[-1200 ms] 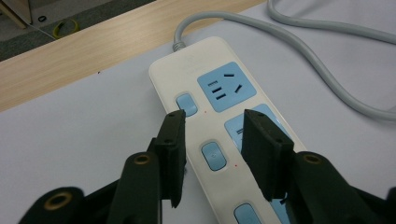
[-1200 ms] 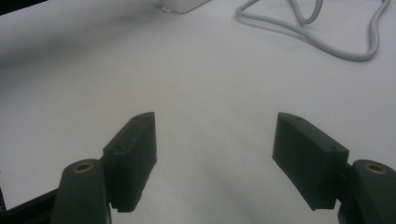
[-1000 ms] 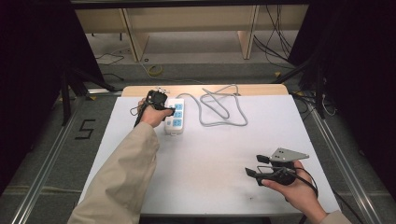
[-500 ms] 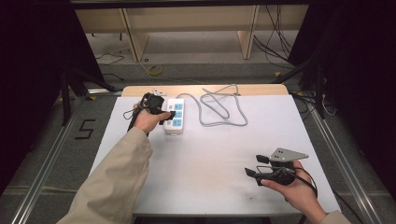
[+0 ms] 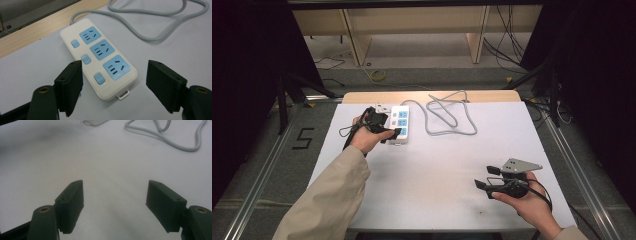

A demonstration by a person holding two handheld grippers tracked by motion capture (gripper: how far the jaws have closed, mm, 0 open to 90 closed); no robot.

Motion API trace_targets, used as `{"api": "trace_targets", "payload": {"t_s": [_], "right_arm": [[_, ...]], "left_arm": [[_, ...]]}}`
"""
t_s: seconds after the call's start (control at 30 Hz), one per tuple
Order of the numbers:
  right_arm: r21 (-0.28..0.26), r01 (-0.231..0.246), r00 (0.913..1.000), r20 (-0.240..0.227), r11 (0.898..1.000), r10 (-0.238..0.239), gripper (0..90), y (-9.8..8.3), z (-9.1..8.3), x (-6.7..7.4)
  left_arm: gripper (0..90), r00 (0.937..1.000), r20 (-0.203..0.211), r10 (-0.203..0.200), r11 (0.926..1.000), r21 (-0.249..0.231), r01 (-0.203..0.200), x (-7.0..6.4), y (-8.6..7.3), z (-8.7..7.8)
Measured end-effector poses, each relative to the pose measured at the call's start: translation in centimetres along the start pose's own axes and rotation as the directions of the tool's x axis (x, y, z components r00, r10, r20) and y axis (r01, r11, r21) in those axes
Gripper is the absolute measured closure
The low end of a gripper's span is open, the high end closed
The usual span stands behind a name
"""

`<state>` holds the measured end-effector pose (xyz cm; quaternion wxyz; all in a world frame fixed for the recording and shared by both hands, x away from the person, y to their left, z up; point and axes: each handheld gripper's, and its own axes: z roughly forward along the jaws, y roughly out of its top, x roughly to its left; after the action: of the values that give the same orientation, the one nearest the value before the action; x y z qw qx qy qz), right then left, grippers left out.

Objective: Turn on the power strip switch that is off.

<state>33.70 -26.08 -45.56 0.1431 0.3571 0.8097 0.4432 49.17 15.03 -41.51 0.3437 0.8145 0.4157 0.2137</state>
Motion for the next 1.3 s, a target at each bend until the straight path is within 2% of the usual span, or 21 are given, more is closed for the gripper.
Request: {"api": "trace_targets", "payload": {"t_s": [0.07, 0.13, 0.63, 0.93, 1.3], "right_arm": [[0.002, 0.000, 1.0000, 0.000, 1.000, 0.000, 30.6, 0.0, 0.0, 0.0], [0.002, -0.001, 1.0000, 0.000, 1.000, 0.001, 30.6, 0.0, 0.0, 0.0], [-0.003, -0.010, 0.9999, 0.011, 1.000, 0.010, 30.6, 0.0, -0.1, -0.3], [-0.006, -0.019, 0.9997, 0.015, 1.000, 0.019, 30.5, -0.1, -0.2, -0.5], [-0.008, -0.019, 0.9997, 0.017, 1.000, 0.019, 30.4, -0.1, -0.2, -0.5]], "left_arm": [[28.3, 0.9995, 0.008, 0.030, 0.9994, 0.014, -0.030, -0.2, -0.4, -0.4], [27.6, 0.9992, 0.012, 0.039, 0.9991, 0.016, -0.039, -0.5, -0.8, -0.8], [27.6, 0.9962, 0.077, 0.042, 0.9991, -0.011, -0.041, -2.0, -3.2, -3.2], [27.8, 0.9947, 0.094, 0.040, 0.9983, -0.046, -0.036, -2.8, -4.7, -4.2], [27.1, 0.9928, 0.104, 0.059, 0.9956, -0.078, -0.051, -3.1, -6.8, -5.3]]}}
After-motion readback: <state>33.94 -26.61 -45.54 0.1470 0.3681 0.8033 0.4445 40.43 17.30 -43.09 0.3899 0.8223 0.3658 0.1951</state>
